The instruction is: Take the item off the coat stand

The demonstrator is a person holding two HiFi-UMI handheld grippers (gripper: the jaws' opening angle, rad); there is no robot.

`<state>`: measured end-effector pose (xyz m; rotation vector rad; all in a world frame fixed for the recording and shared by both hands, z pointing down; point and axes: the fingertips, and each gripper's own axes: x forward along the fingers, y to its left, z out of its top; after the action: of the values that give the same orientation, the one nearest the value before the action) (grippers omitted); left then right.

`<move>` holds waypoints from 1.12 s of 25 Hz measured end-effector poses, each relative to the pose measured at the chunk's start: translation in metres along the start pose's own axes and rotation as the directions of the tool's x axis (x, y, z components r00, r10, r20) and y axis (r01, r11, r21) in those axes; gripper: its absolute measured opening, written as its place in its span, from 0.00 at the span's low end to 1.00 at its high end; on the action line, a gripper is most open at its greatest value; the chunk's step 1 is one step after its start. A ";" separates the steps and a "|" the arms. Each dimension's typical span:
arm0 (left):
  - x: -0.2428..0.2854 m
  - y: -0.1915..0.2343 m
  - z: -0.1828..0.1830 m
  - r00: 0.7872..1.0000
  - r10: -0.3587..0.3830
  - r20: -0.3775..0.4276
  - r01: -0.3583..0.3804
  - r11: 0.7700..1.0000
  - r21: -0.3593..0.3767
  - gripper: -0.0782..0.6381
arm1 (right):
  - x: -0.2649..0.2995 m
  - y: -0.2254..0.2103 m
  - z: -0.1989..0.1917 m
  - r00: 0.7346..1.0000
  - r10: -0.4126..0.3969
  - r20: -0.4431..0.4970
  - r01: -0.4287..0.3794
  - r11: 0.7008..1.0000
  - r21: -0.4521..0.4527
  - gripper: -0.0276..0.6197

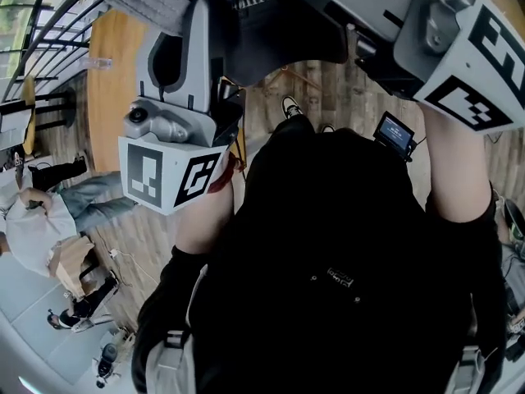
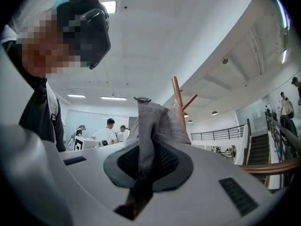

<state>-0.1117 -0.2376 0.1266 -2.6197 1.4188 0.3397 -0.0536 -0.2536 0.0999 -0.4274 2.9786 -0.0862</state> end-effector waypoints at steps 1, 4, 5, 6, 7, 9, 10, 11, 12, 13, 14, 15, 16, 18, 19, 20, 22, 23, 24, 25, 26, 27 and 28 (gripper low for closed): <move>0.003 -0.004 0.000 1.000 -0.021 -0.002 0.021 1.000 0.019 0.15 | -0.005 0.000 0.000 1.000 -0.015 -0.001 0.015 1.000 -0.007 0.10; 0.013 -0.018 -0.010 0.994 -0.107 -0.019 0.107 0.994 0.011 0.15 | -0.025 -0.005 -0.006 0.997 -0.080 -0.016 0.080 0.997 -0.017 0.10; 0.017 -0.021 -0.014 0.990 -0.136 -0.025 0.136 0.991 -0.008 0.15 | -0.031 -0.007 -0.009 0.994 -0.105 -0.021 0.105 0.994 -0.013 0.10; 0.022 -0.024 -0.019 0.986 -0.165 -0.031 0.164 0.986 -0.028 0.15 | -0.038 -0.009 -0.012 0.991 -0.132 -0.026 0.132 0.991 -0.009 0.10; 0.027 -0.027 -0.024 0.980 -0.193 -0.038 0.192 0.980 -0.049 0.15 | -0.044 -0.012 -0.015 0.986 -0.162 -0.031 0.162 0.987 -0.005 0.10; 0.039 -0.034 -0.035 0.966 -0.254 -0.052 0.248 0.963 -0.102 0.15 | -0.058 -0.018 -0.021 0.973 -0.226 -0.041 0.227 0.974 0.004 0.10; 0.044 -0.038 -0.041 0.957 -0.285 -0.058 0.276 0.952 -0.129 0.15 | -0.065 -0.021 -0.024 0.965 -0.258 -0.045 0.258 0.966 0.009 0.10; 0.050 -0.042 -0.046 0.947 -0.314 -0.065 0.302 0.941 -0.153 0.15 | -0.072 -0.024 -0.028 0.957 -0.287 -0.048 0.288 0.958 0.015 0.10; 0.054 -0.046 -0.052 0.937 -0.342 -0.072 0.326 0.929 -0.173 0.15 | -0.079 -0.026 -0.032 0.948 -0.314 -0.051 0.315 0.949 0.020 0.10; 0.059 -0.051 -0.058 0.926 -0.369 -0.080 0.349 0.918 -0.191 0.15 | -0.085 -0.027 -0.036 0.939 -0.340 -0.056 0.341 0.940 0.024 0.10; 0.063 -0.055 -0.065 0.914 -0.395 -0.090 0.370 0.905 -0.211 0.15 | -0.091 -0.029 -0.041 0.929 -0.365 -0.061 0.367 0.930 0.029 0.10; 0.067 -0.059 -0.071 0.901 -0.422 -0.101 0.391 0.890 -0.233 0.15 | -0.096 -0.029 -0.046 0.918 -0.390 -0.066 0.393 0.919 0.036 0.10; 0.069 -0.063 -0.078 0.885 -0.451 -0.114 0.412 0.873 -0.261 0.15 | -0.101 -0.029 -0.052 0.908 -0.413 -0.071 0.417 0.908 0.048 0.10; 0.072 -0.069 -0.094 0.849 -0.508 -0.145 0.445 0.836 -0.322 0.14 | -0.109 -0.029 -0.067 0.888 -0.453 -0.080 0.458 0.885 0.078 0.10; 0.072 -0.072 -0.101 0.830 -0.534 -0.160 0.458 0.817 -0.351 0.14 | -0.113 -0.029 -0.075 0.879 -0.469 -0.088 0.476 0.874 0.093 0.10; 0.071 -0.075 -0.109 0.811 -0.559 -0.175 0.470 0.799 -0.375 0.14 | -0.117 -0.029 -0.084 0.868 -0.486 -0.100 0.495 0.863 0.105 0.09; 0.068 -0.080 -0.121 0.775 -0.598 -0.205 0.493 0.775 -0.396 0.14 | -0.124 -0.028 -0.101 0.844 -0.520 -0.128 0.534 0.836 0.125 0.09; 0.065 -0.083 -0.126 0.760 -0.613 -0.217 0.505 0.767 -0.397 0.14 | -0.126 -0.027 -0.108 0.832 -0.536 -0.141 0.552 0.823 0.133 0.08; 0.063 -0.086 -0.128 0.747 -0.625 -0.225 0.516 0.759 -0.397 0.14 | -0.128 -0.025 -0.113 0.823 -0.548 -0.151 0.566 0.812 0.141 0.08; 0.060 -0.089 -0.129 0.738 -0.635 -0.228 0.524 0.752 -0.400 0.14 | -0.130 -0.022 -0.115 0.817 -0.554 -0.159 0.575 0.805 0.148 0.08; 0.056 -0.091 -0.130 0.730 -0.644 -0.229 0.528 0.744 -0.409 0.14 | -0.131 -0.018 -0.117 0.814 -0.557 -0.167 0.579 0.800 0.154 0.08; 0.052 -0.094 -0.131 0.723 -0.651 -0.229 0.528 0.736 -0.423 0.14 | -0.132 -0.014 -0.118 0.812 -0.557 -0.177 0.582 0.798 0.159 0.08; 0.047 -0.098 -0.133 0.716 -0.658 -0.233 0.526 0.728 -0.440 0.14 | -0.133 -0.008 -0.120 0.810 -0.555 -0.190 0.584 0.795 0.165 0.08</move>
<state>0.0122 -0.2531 0.2438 -3.3874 0.4835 -0.0134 0.0588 -0.2192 0.2354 -1.3236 2.7951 -0.5114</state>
